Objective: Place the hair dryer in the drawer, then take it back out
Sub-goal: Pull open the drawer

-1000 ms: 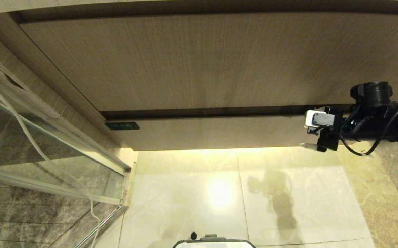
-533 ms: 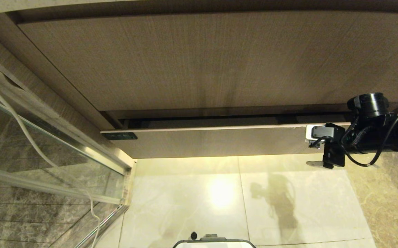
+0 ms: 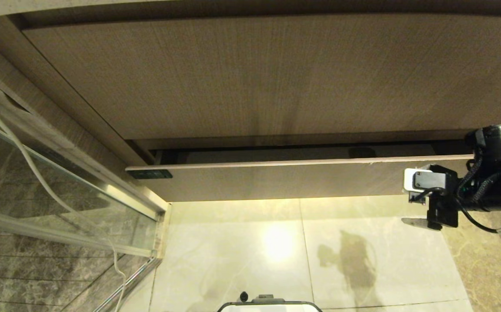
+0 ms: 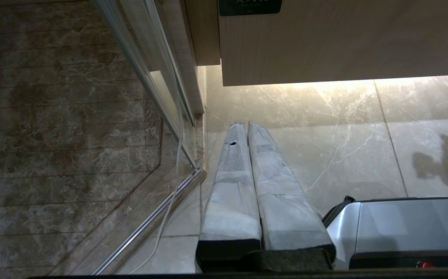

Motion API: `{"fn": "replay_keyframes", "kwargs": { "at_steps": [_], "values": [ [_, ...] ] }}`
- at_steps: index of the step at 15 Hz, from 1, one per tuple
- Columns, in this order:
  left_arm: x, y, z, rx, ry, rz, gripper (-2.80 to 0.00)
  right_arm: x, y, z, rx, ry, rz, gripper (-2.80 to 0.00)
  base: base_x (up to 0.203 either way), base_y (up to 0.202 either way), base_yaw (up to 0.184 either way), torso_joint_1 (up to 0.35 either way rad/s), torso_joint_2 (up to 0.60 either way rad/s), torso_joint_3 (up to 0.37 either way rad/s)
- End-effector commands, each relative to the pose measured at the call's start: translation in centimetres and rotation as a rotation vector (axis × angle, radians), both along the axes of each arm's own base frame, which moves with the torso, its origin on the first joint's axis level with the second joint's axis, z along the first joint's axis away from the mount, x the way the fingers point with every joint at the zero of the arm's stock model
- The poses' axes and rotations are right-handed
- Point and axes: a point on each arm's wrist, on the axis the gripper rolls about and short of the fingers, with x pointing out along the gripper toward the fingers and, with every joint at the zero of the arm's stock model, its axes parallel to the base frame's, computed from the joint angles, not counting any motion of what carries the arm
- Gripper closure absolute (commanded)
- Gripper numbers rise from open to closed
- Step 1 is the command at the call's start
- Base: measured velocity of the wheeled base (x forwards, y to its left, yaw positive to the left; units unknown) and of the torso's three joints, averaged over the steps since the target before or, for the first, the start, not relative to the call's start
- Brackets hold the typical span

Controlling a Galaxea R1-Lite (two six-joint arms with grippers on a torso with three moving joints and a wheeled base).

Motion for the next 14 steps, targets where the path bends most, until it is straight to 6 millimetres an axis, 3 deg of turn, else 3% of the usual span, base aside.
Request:
{"fn": "replay_keyframes", "kwargs": {
  "at_steps": [1, 3, 4, 7, 9, 14],
  "values": [
    [0.0, 0.0, 0.0, 0.000, 0.000, 0.000, 0.00, -4.3, 0.1, 0.7, -0.020, -0.022, -0.017, -2.80, 0.000, 0.000, 0.000, 0.000, 0.00, 0.000],
    [0.0, 0.0, 0.0, 0.000, 0.001, 0.000, 0.00, -6.0, 0.1, 0.8, -0.042, -0.032, -0.037, -2.80, 0.000, 0.000, 0.000, 0.000, 0.00, 0.000],
    [0.0, 0.0, 0.0, 0.000, 0.001, 0.000, 0.00, -6.5, -0.1, 0.7, -0.065, -0.028, -0.070, 0.00, 0.000, 0.000, 0.000, 0.000, 0.00, 0.000],
    [0.0, 0.0, 0.0, 0.000, 0.001, 0.000, 0.00, -7.1, -0.3, 1.0, -0.083, -0.035, -0.191, 0.00, 0.000, 0.000, 0.000, 0.000, 0.00, 0.000],
    [0.0, 0.0, 0.0, 0.000, 0.000, 0.000, 0.00, -7.9, -0.5, 1.4, -0.023, -0.036, -0.375, 0.00, 0.000, 0.000, 0.000, 0.000, 0.00, 0.000],
    [0.0, 0.0, 0.0, 0.000, 0.001, 0.000, 0.00, -11.8, -0.7, 1.4, 0.112, -0.056, -0.679, 0.00, 0.000, 0.000, 0.000, 0.000, 0.00, 0.000]
  ]
}}
